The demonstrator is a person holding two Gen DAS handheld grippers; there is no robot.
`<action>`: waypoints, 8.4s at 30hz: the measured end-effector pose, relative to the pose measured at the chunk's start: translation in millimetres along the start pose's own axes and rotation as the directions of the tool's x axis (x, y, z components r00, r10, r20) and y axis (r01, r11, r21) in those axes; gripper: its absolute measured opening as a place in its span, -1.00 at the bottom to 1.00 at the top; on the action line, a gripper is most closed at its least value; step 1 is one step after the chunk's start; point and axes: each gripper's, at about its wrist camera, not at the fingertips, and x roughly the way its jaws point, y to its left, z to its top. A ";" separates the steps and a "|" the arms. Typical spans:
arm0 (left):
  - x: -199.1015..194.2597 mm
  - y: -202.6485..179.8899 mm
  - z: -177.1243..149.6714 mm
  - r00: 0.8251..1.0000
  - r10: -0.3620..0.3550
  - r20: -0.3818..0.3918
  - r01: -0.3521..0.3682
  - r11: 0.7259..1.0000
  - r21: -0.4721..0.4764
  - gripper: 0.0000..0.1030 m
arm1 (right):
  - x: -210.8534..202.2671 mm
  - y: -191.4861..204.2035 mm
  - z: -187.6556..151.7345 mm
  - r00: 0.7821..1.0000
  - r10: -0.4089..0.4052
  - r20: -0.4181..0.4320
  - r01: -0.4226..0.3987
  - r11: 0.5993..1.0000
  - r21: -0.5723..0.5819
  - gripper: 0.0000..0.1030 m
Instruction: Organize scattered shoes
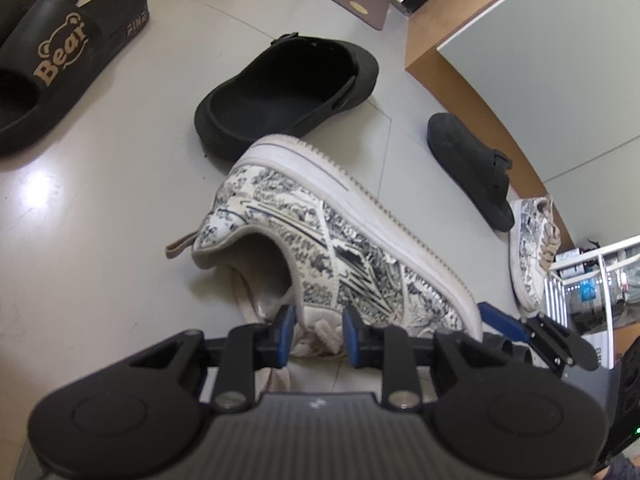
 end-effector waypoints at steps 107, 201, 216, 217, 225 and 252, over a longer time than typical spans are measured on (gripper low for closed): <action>7.2 -18.7 15.7 0.997 0.060 0.051 -0.062 0.997 0.043 0.34 | 69.3 -104.4 -10.2 0.978 -0.062 -0.201 0.110 0.965 0.240 0.70; 36.5 -3.3 6.8 0.999 0.028 0.046 -0.025 0.998 -0.064 0.36 | 64.2 -27.2 -16.6 0.965 -0.092 -0.244 0.233 0.730 0.643 0.74; 38.8 -10.9 -2.0 0.999 -0.009 0.032 0.011 0.998 -0.064 0.36 | 29.9 -3.8 -51.3 0.938 -0.097 -0.332 0.311 0.659 0.685 0.74; 39.7 -11.9 -2.3 1.000 -0.012 0.029 0.014 0.998 -0.060 0.36 | 27.9 -3.6 -53.1 0.936 -0.098 -0.337 0.317 0.651 0.690 0.73; 42.3 -15.3 -3.4 0.999 -0.030 0.029 0.031 0.999 -0.038 0.36 | 14.1 -2.7 -65.0 0.922 -0.113 -0.369 0.357 0.614 0.704 0.72; 39.0 -27.3 0.2 0.993 -0.102 0.057 0.101 0.995 0.020 0.36 | 0.2 3.4 -74.5 0.900 -0.156 -0.406 0.421 0.549 0.722 0.56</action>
